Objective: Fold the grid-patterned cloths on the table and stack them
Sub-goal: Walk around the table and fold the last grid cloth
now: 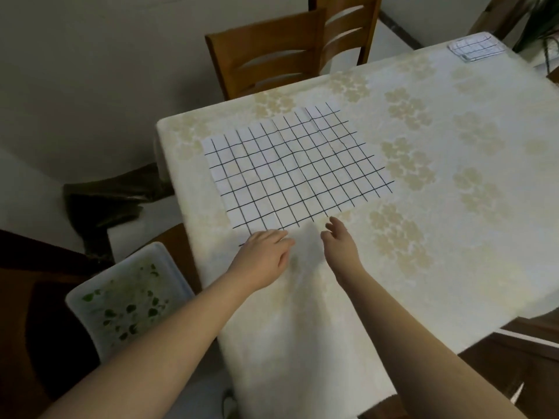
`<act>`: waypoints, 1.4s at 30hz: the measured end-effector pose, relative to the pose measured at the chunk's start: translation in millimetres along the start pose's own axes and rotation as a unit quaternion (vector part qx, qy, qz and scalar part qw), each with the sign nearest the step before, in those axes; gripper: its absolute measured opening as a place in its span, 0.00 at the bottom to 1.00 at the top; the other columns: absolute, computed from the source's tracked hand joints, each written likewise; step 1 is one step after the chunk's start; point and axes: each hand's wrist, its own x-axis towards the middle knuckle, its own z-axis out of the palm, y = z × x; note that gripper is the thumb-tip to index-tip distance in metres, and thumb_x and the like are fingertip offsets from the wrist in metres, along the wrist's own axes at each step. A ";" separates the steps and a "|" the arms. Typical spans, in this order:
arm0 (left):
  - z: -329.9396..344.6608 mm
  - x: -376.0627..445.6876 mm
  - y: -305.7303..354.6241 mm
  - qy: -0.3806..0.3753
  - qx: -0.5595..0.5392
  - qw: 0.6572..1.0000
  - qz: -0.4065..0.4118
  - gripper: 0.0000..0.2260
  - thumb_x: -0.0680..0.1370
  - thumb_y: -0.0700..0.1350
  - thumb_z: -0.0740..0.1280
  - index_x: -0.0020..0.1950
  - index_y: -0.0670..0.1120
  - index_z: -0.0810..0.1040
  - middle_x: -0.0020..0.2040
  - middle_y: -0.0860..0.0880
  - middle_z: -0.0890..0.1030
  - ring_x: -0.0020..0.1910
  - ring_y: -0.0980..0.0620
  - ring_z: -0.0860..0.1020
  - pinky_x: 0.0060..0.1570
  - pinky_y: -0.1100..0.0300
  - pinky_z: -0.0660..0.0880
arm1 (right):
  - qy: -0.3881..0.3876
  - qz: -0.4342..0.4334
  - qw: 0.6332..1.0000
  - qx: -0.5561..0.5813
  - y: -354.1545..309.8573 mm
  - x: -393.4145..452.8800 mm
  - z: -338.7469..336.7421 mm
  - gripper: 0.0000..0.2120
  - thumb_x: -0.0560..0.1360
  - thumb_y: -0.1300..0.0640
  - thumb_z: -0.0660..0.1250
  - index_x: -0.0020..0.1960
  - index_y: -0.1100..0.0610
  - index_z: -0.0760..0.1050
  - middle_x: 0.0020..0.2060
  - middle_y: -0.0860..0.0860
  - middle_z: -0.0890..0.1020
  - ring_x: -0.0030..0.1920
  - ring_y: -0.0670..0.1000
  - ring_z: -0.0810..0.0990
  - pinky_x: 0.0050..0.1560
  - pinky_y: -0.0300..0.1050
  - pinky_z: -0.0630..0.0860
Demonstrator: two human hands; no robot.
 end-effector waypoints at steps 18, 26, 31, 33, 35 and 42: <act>58.4 33.9 -29.4 -0.081 0.055 0.993 -0.070 0.32 0.77 0.60 0.36 0.81 0.51 0.49 0.81 0.52 0.47 0.80 0.52 0.45 0.78 0.52 0.46 | 0.071 0.212 0.930 0.291 8.3 89.5 20.2 0.07 0.76 0.55 0.69 0.50 0.59 0.79 0.38 0.54 0.79 0.30 0.49 0.71 0.28 0.40 0.67; 47.7 26.7 -24.2 -0.084 0.040 0.995 -0.037 0.31 0.79 0.60 0.40 0.80 0.51 0.49 0.81 0.53 0.53 0.79 0.55 0.49 0.78 0.54 0.47 | 0.091 0.167 0.961 0.199 8.3 81.1 12.5 0.11 0.75 0.57 0.67 0.35 0.57 0.78 0.29 0.53 0.76 0.29 0.52 0.69 0.32 0.44 0.66; 42.9 14.2 -15.5 -0.048 0.031 0.998 0.002 0.27 0.81 0.57 0.46 0.79 0.49 0.57 0.79 0.51 0.60 0.78 0.53 0.54 0.77 0.51 0.53 | 0.117 0.155 0.958 0.210 33.9 47.0 -13.1 0.11 0.76 0.59 0.66 0.35 0.57 0.77 0.33 0.53 0.79 0.33 0.51 0.73 0.33 0.45 0.68; 48.7 4.5 -10.9 -0.050 0.027 0.998 0.025 0.27 0.81 0.57 0.46 0.79 0.49 0.59 0.78 0.50 0.61 0.78 0.53 0.55 0.77 0.53 0.53 | 0.142 0.154 0.957 0.200 50.3 31.5 -24.7 0.11 0.76 0.58 0.66 0.35 0.57 0.77 0.33 0.53 0.79 0.31 0.51 0.72 0.33 0.45 0.68; 56.4 -5.9 -5.8 -0.058 0.020 0.997 0.049 0.27 0.81 0.56 0.47 0.78 0.49 0.60 0.78 0.50 0.61 0.78 0.54 0.55 0.77 0.53 0.53 | 0.162 0.159 0.956 0.189 68.9 13.2 -35.4 0.11 0.77 0.56 0.67 0.36 0.58 0.77 0.33 0.54 0.78 0.30 0.52 0.71 0.34 0.44 0.68; 74.5 -43.1 19.5 -0.088 -0.008 0.987 0.131 0.26 0.82 0.55 0.48 0.79 0.51 0.56 0.80 0.53 0.55 0.79 0.55 0.50 0.75 0.60 0.42 | 0.257 0.187 0.926 0.201 125.8 -74.7 -62.9 0.10 0.77 0.55 0.67 0.40 0.58 0.78 0.32 0.52 0.76 0.30 0.51 0.69 0.34 0.45 0.67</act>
